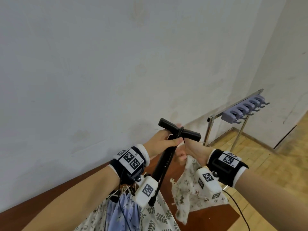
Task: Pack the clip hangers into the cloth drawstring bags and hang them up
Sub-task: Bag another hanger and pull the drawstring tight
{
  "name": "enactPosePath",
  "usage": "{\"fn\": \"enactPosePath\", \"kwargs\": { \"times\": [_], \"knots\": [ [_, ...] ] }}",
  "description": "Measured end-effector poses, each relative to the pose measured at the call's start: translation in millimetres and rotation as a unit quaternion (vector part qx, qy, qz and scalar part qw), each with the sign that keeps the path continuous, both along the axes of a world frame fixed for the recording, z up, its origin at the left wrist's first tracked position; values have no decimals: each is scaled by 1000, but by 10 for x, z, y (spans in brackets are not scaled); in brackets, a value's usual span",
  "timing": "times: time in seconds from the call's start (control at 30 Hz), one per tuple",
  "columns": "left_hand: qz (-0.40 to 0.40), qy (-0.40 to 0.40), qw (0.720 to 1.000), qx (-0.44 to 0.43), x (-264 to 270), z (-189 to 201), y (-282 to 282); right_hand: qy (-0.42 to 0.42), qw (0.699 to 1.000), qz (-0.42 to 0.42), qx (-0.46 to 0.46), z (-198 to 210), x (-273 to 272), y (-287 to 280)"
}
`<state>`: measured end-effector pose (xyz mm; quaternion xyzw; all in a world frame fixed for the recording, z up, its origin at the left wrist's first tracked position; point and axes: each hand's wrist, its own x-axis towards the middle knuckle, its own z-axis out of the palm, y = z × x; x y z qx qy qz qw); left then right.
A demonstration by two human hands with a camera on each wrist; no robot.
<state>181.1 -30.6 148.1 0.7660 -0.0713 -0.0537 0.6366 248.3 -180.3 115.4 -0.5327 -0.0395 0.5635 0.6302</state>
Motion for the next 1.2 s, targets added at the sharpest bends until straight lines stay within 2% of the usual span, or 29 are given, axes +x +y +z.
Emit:
{"fn": "enactPosePath", "kwargs": {
  "times": [0.1,0.23,0.27,0.33,0.4,0.5,0.57,0.63,0.67,0.7,0.8,0.83,0.87,1.0,1.13,1.2],
  "knots": [
    [27,-11,1000,2,57,0,-19,3,999,-48,-14,63,-133,97],
    [130,-17,990,-58,165,-5,24,-11,990,-130,52,206,-341,173],
    [147,-23,987,-67,192,16,46,-53,987,-137,61,224,-356,169],
    [172,-49,982,-65,242,74,103,-207,972,-105,28,269,-343,129],
    [188,-79,978,-42,264,143,145,-378,923,-67,-37,359,-308,75],
    [186,-119,975,17,265,220,152,-523,836,-131,-102,428,-193,8],
    [173,-140,974,43,268,266,146,-546,815,-140,-137,417,-142,6],
    [168,-148,973,49,268,292,135,-527,829,-82,-166,369,-106,22],
    [165,-147,974,47,270,293,120,-531,826,-67,-178,351,-114,46],
    [163,-142,975,47,271,282,93,-555,807,-77,-184,328,-139,81],
    [177,-142,971,70,266,198,-9,-640,718,-199,-186,239,-218,207],
    [182,-145,970,75,255,171,-35,-651,706,-210,-183,226,-241,243],
    [187,-144,969,78,249,148,-47,-652,710,-196,-181,220,-260,271],
    [200,-122,972,18,236,102,-21,-612,765,-116,-167,192,-200,280],
    [244,-94,962,-72,210,113,-91,-579,786,-154,-151,169,-192,365],
    [246,-83,964,-67,208,120,-103,-565,791,-185,-147,154,-182,402]
  ]
}}
